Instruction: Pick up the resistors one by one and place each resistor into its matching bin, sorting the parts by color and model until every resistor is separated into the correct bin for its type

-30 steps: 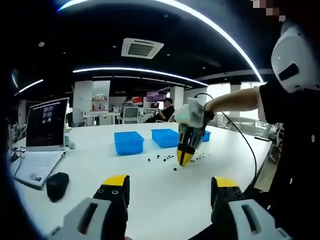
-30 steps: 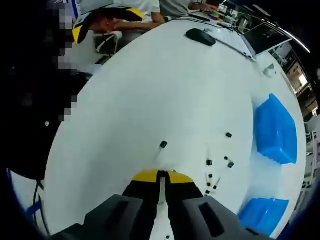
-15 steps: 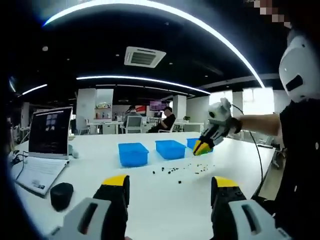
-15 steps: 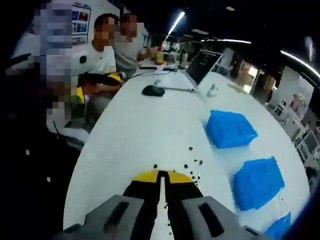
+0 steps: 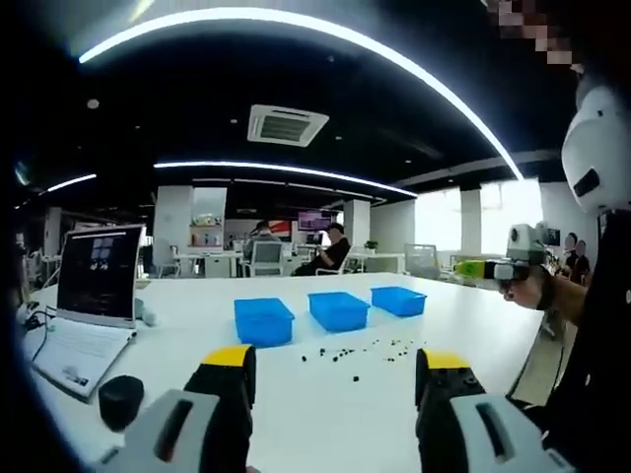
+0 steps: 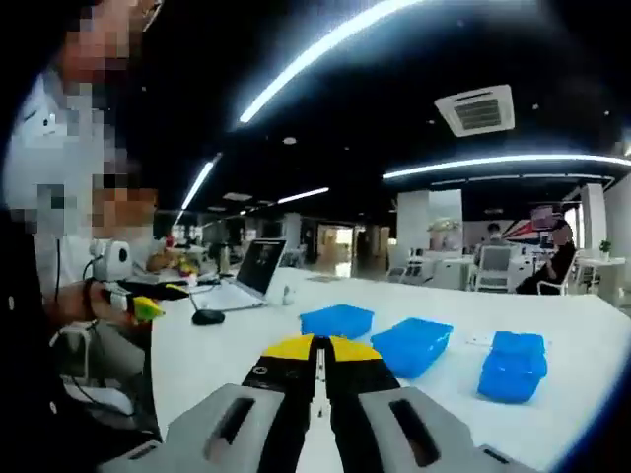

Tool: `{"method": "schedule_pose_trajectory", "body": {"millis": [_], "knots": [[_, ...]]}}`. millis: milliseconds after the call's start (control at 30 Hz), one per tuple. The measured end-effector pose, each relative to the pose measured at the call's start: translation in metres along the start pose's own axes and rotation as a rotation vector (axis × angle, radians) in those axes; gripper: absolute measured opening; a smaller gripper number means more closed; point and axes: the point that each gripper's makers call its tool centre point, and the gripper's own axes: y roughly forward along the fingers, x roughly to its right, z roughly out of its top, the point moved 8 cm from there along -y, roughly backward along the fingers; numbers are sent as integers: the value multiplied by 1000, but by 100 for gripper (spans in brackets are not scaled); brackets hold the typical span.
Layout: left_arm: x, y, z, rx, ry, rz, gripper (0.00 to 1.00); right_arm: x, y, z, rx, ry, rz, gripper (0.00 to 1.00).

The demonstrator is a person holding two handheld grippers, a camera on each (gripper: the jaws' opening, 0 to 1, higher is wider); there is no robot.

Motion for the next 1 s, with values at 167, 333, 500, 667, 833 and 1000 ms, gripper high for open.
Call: {"method": "schedule_pose_trajectory", "body": {"millis": [167,333,500,667,833,1000], "knots": [[2,-4,-1,-8,-5,-4,67,-10,-6,6,26,-13,-30,6],[2,-6,0,10,-10,24,67,-2,19,13,54,2,-49,6],[2,-7,2,20,-14,44,67,5,70,25,51,17,21,6],[1,-8,6,29,-9,53,67,5,134,36,21,-70,109,6],[-1,-10,8,39,-13,70,67,7,203,43,-8,-72,154,6],[-5,-13,10,57,-15,110,66,12,259,35,-62,-2,175,6]]}}
